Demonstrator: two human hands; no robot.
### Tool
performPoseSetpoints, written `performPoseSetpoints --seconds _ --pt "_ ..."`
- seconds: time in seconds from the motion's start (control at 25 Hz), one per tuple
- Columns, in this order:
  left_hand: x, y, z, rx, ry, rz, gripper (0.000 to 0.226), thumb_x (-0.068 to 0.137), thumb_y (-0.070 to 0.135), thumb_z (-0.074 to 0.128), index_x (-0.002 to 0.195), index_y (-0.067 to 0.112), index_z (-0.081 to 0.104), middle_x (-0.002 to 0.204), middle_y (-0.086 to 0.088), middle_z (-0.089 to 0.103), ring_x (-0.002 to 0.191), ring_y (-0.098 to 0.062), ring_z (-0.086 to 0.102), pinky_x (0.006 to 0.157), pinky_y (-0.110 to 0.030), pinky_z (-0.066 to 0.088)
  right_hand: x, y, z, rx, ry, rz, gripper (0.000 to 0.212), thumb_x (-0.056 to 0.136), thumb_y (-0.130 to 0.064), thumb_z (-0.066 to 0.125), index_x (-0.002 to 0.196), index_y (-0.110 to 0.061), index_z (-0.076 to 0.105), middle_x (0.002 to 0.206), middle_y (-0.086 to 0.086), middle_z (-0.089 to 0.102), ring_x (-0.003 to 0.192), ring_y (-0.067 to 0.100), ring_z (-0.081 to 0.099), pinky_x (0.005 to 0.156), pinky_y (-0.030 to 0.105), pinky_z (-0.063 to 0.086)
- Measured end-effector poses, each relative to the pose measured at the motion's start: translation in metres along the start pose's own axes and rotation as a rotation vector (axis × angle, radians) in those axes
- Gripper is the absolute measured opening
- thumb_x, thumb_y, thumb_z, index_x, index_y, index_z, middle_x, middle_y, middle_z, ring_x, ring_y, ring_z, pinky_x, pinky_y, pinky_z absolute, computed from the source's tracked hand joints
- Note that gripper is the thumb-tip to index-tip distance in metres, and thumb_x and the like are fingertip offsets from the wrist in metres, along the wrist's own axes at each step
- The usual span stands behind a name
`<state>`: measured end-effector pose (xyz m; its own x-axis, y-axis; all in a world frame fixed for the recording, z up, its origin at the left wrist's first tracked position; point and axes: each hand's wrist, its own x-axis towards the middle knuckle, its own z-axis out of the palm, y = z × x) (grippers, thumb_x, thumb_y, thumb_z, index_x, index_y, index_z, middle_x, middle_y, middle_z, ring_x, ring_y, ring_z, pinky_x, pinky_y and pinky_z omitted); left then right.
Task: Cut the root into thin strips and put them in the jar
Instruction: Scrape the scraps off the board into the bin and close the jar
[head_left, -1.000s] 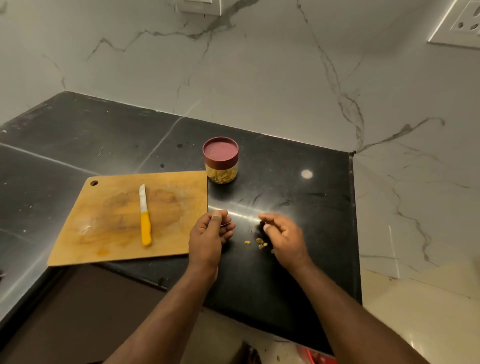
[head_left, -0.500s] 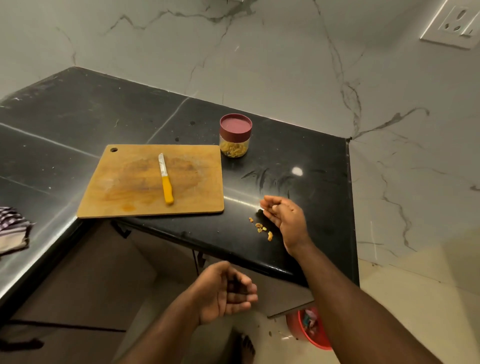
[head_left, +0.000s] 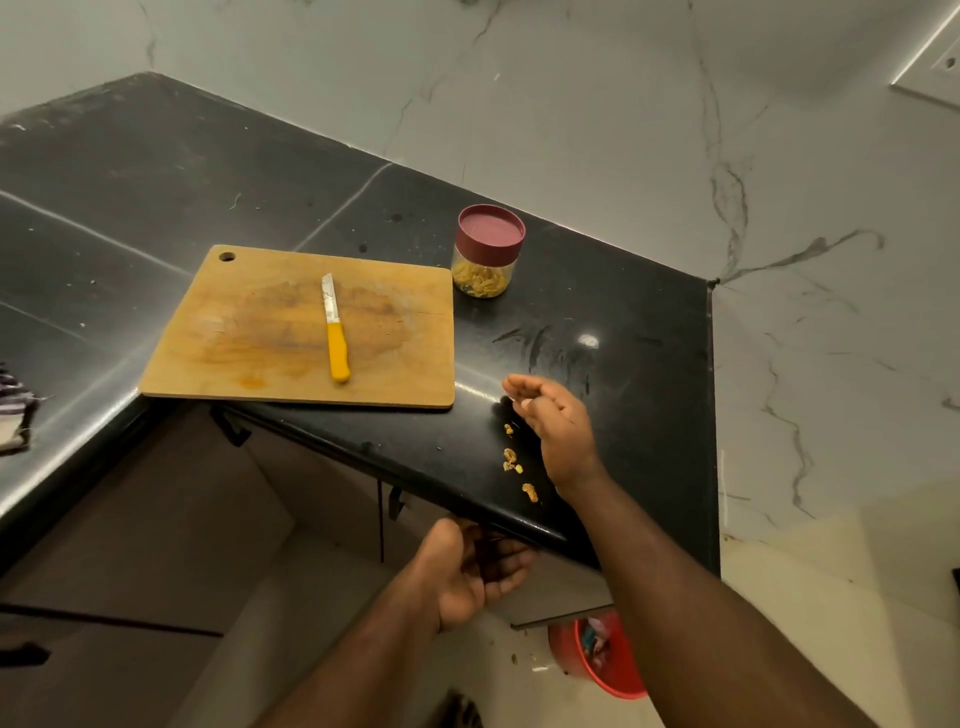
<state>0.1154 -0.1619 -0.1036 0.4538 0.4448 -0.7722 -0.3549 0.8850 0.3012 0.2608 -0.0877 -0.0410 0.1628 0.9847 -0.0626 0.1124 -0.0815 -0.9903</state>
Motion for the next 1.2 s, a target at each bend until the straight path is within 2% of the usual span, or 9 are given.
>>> performPoseSetpoints --seconds 0.16,0.28,0.44,0.56,0.68,0.8,0.96,1.12,1.2 --pt "0.001 0.000 0.000 0.051 -0.043 0.017 0.055 0.107 0.042 0.033 0.121 -0.001 0.066 0.108 -0.023 0.073 0.093 -0.030 0.074 0.082 -0.042 0.058 -0.011 0.005 0.003 -0.111 -0.212 -0.028 0.039 0.085 -0.017 0.046 0.116 -0.015 0.069 0.115 0.000 0.071 0.114 0.016 0.063 0.102 0.047 0.049" --pt "0.002 0.001 0.000 0.044 -0.075 0.016 0.057 0.106 0.044 0.034 0.117 0.000 0.068 0.109 -0.022 0.073 0.093 -0.031 0.074 0.078 -0.040 0.059 -0.053 0.007 0.005 -0.011 -0.291 -0.032 0.037 0.087 -0.012 0.044 0.115 -0.006 0.068 0.115 0.008 0.070 0.114 0.023 0.064 0.101 0.043 0.050" --pt "0.006 0.003 0.000 0.006 -0.108 0.012 0.051 0.104 0.039 0.036 0.112 0.001 0.070 0.107 -0.023 0.072 0.091 -0.033 0.073 0.075 -0.041 0.061 -0.073 0.006 0.002 0.226 -0.201 0.033 0.038 0.086 -0.008 0.041 0.115 0.003 0.064 0.113 0.019 0.070 0.114 0.030 0.065 0.102 0.044 0.049" --pt "0.010 0.003 -0.001 0.008 -0.102 0.002 0.054 0.106 0.038 0.032 0.118 0.000 0.068 0.112 -0.024 0.071 0.093 -0.032 0.074 0.073 -0.038 0.061 -0.065 0.002 -0.004 0.166 -0.116 0.032 0.038 0.085 -0.010 0.044 0.115 -0.003 0.066 0.112 0.014 0.072 0.112 0.027 0.065 0.103 0.043 0.049" --pt "0.011 0.003 -0.005 0.006 -0.123 0.021 0.053 0.106 0.039 0.036 0.113 0.000 0.070 0.111 -0.024 0.071 0.095 -0.032 0.073 0.076 -0.039 0.061 -0.080 0.006 0.005 0.038 -0.165 -0.020 0.038 0.085 -0.009 0.045 0.115 -0.011 0.068 0.113 0.007 0.072 0.114 0.022 0.064 0.100 0.038 0.050" --pt "0.009 0.003 -0.008 0.012 -0.152 0.041 0.053 0.106 0.042 0.037 0.108 0.002 0.072 0.109 -0.022 0.071 0.097 -0.031 0.072 0.079 -0.040 0.061 -0.099 0.004 0.010 0.080 -0.213 -0.008 0.039 0.085 -0.009 0.044 0.116 -0.009 0.067 0.112 0.008 0.072 0.113 0.023 0.065 0.098 0.037 0.052" --pt "0.007 0.005 -0.009 0.014 -0.129 0.055 0.051 0.106 0.037 0.037 0.115 -0.001 0.069 0.114 -0.025 0.070 0.097 -0.032 0.073 0.083 -0.040 0.061 -0.084 -0.003 0.008 0.102 -0.054 -0.044 0.036 0.086 -0.009 0.046 0.113 -0.004 0.068 0.108 0.012 0.073 0.108 0.025 0.067 0.096 0.039 0.053" --pt "0.005 0.001 -0.011 0.044 -0.070 0.080 0.052 0.105 0.031 0.037 0.085 0.005 0.078 0.093 -0.018 0.074 0.081 -0.027 0.075 0.068 -0.038 0.062 -0.107 0.000 0.016 0.086 -0.058 0.010 0.036 0.086 -0.010 0.047 0.115 -0.007 0.068 0.111 0.008 0.072 0.110 0.022 0.066 0.096 0.040 0.054" --pt "0.005 -0.003 -0.013 0.045 -0.042 0.102 0.046 0.104 0.027 0.039 0.085 0.009 0.077 0.088 -0.015 0.073 0.083 -0.027 0.074 0.074 -0.042 0.061 -0.128 0.002 0.014 0.169 -0.076 0.059 0.035 0.087 -0.007 0.046 0.115 -0.006 0.068 0.110 0.010 0.072 0.110 0.024 0.067 0.093 0.039 0.056"
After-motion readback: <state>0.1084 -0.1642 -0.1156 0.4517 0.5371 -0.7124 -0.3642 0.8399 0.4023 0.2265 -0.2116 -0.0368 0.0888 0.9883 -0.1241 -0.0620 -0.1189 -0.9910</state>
